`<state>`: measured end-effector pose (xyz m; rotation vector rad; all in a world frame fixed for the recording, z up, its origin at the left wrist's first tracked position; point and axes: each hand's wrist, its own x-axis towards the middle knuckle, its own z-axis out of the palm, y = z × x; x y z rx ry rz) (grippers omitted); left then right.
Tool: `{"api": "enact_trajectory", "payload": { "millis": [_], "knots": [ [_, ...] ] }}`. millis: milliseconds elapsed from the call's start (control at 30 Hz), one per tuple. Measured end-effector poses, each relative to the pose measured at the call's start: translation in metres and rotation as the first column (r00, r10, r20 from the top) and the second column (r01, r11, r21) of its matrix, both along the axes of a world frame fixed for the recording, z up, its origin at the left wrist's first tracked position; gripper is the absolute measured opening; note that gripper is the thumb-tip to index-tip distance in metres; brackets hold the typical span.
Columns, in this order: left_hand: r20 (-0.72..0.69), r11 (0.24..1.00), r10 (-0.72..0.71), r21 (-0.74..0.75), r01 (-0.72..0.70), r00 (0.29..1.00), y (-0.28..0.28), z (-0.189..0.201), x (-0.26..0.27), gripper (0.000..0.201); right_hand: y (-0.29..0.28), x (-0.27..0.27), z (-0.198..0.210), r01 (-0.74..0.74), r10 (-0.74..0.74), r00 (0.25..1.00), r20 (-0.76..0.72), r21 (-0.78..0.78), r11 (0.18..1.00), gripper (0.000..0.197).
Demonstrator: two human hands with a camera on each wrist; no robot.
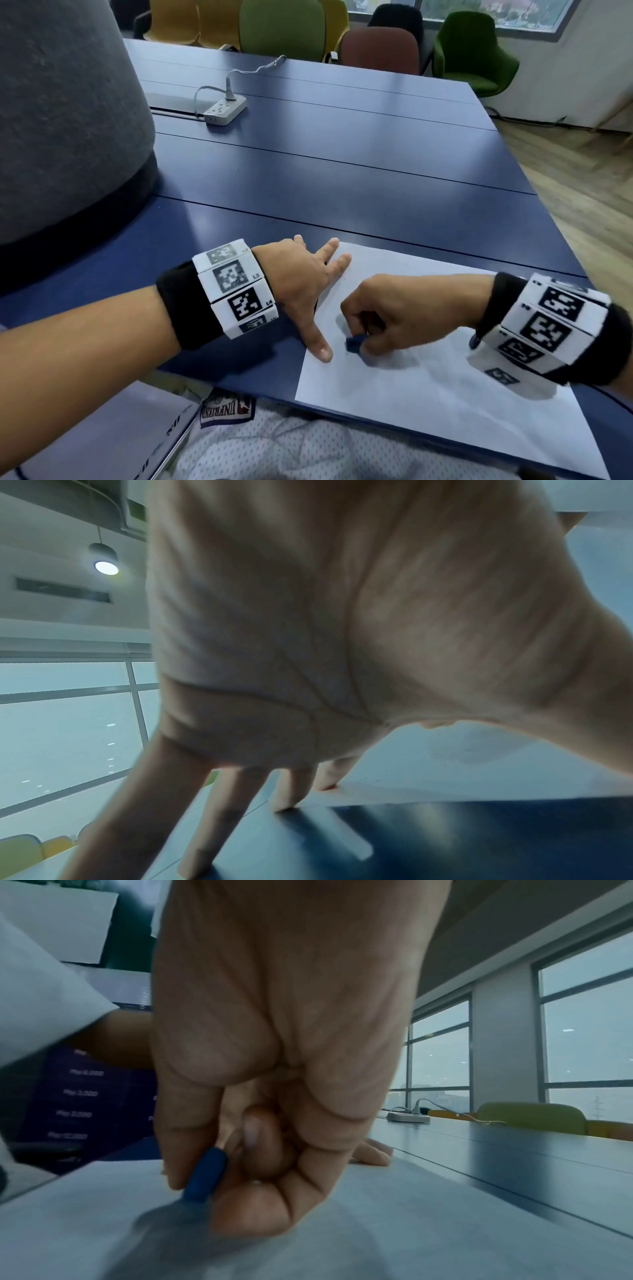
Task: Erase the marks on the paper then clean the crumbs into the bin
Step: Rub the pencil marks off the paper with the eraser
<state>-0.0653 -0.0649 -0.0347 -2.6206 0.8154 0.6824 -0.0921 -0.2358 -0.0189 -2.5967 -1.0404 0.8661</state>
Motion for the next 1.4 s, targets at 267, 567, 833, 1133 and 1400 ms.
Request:
{"api": "enact_trajectory", "payload": {
  "millis": [267,567,833,1133,1400],
  "knots": [
    [0.006,1.0,0.006,-0.004,-0.006,1.0,0.0,0.001,-0.001,0.15,0.0,-0.007,-0.002,-0.024,0.024,1.0,0.009,0.015,1.0,0.014],
    [0.016,0.998,-0.007,-0.056,0.008,1.0,0.001,0.005,0.0,0.142,-0.015,0.008,-0.008,0.146,-0.165,0.978,0.125,0.146,0.978,0.021],
    [0.028,0.98,-0.15,-0.127,0.153,0.988,0.0,0.007,-0.006,0.123,-0.023,0.012,-0.008,0.182,-0.213,0.967,0.14,0.208,0.961,0.01],
    [-0.014,0.993,-0.109,-0.054,0.108,0.994,-0.002,0.003,-0.012,0.152,-0.013,-0.008,-0.005,0.086,-0.1,0.993,0.068,0.193,0.977,0.008],
    [-0.029,0.995,-0.101,-0.01,0.1,0.995,-0.006,0.006,-0.014,0.152,-0.013,-0.022,-0.005,0.032,-0.044,0.997,0.056,0.197,0.98,0.007]
  ]
}}
